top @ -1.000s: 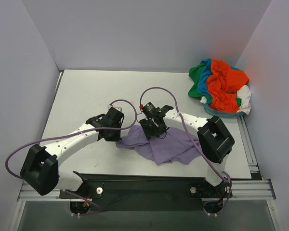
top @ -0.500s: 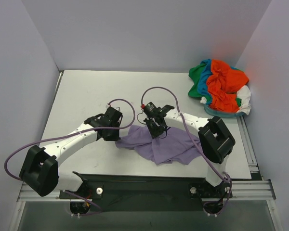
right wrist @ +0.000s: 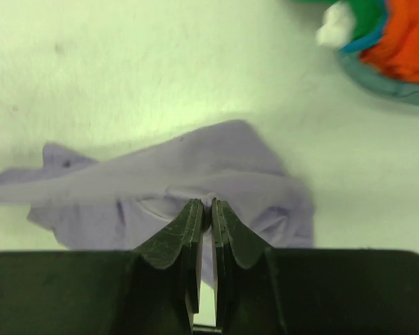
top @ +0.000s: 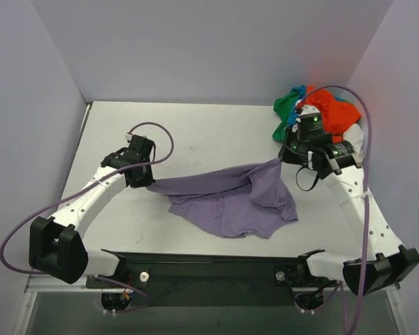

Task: Fold and stack the t-shirts
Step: Flatten out the tshirt

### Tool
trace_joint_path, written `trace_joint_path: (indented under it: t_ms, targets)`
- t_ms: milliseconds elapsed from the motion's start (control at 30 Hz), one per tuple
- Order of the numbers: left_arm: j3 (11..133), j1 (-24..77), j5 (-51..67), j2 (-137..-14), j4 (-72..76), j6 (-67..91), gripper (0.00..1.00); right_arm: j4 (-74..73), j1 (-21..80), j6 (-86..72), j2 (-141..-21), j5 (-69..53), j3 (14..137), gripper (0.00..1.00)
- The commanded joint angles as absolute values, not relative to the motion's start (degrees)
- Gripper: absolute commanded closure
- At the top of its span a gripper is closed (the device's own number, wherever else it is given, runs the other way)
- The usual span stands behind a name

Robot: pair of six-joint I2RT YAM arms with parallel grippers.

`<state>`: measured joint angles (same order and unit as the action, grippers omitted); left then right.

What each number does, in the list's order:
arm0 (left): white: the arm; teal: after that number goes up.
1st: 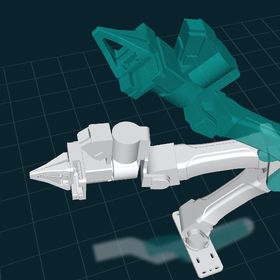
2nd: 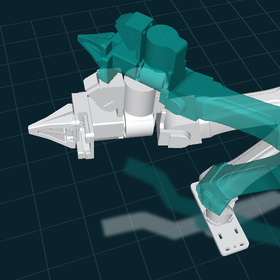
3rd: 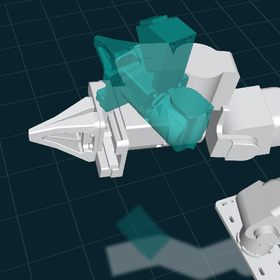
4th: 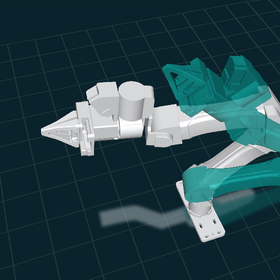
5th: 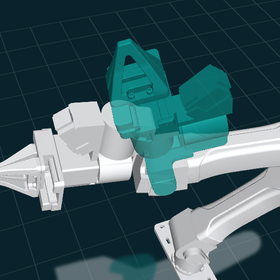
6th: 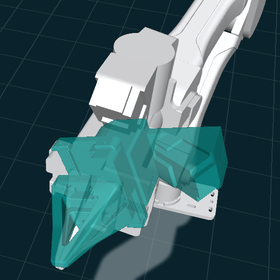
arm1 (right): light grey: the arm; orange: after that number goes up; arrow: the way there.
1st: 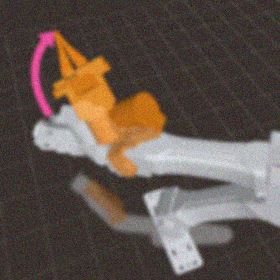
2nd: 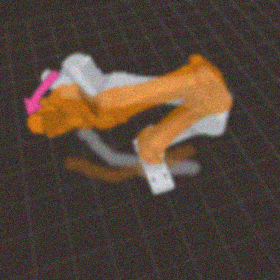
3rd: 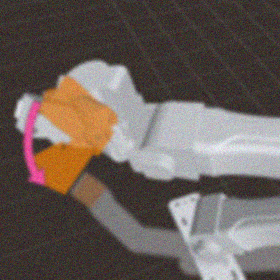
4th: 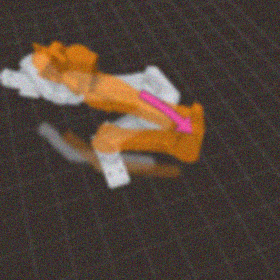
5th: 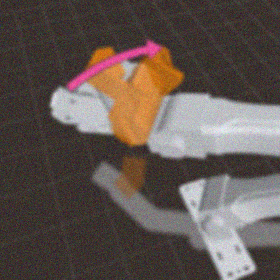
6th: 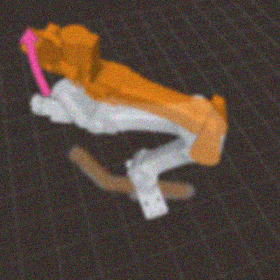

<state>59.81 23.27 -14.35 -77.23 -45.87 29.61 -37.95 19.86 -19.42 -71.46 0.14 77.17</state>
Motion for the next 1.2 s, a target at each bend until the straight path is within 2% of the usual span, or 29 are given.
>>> trace_joint_path:
  t_ms: [0,167,367,533,733,767,800,833,867,967,1033,1167]
  targets:
    - [68.36,19.87,-18.98,-73.83,-49.65,26.81,1.0,-44.64,15.13,-17.14,-67.07,3.33,85.13,1.0]
    - [83.21,18.19,-21.0,-72.78,-51.59,25.58,1.0,-46.32,11.52,-14.07,-63.12,6.59,94.82,1.0]
    - [92.89,18.19,-24.6,-66.63,-50.8,25.58,1.0,-45.35,11.51,-8.97,-58.28,9.67,105.11,1.0]
    - [88.96,18.19,-21.98,-60.56,-46.85,25.31,1.0,-41.93,11.51,-8.17,-56.42,8.53,100.12,1.0]
    - [74.11,17.32,-15.3,-63.54,-44.13,27.16,1.0,-35.08,11.25,-10.81,-65.2,4.4,84.05,0.99]
    - [73.13,16.88,-14.07,-64.33,-43.77,27.07,1.0,-33.76,10.99,-10.81,-68.35,4.48,82.28,0.96]
    - [72.08,16.35,-13.71,-66.16,-43.25,26.46,1.0,-32.71,10.64,-11.16,-70.12,6.31,79.74,0.89]
    - [70.94,15.65,-13.45,-67.14,-43.16,26.11,1.0,-32.17,9.33,-11.86,-71.96,6.68,79.28,0.77]
    - [70.41,15.38,-13.01,-68.11,-42.89,25.58,1.0,-32.34,8.36,-12.56,-75.03,6.42,78.93,0.53]
    - [69.35,14.94,-12.22,-71.18,-43.07,23.82,1.0,-32.52,7.65,-13.54,-75.59,3.17,75.16,0.34]
    - [68.73,14.77,-11.78,-72.68,-43.33,23.38,1.0,-32.52,7.65,-14.06,-74.71,0.89,70.26,0.3]
    - [65.93,14.59,-9.85,-73.3,-42.63,23.55,1.0,-31.82,6.95,-14.68,-72.69,-3.77,60.94,0.31]
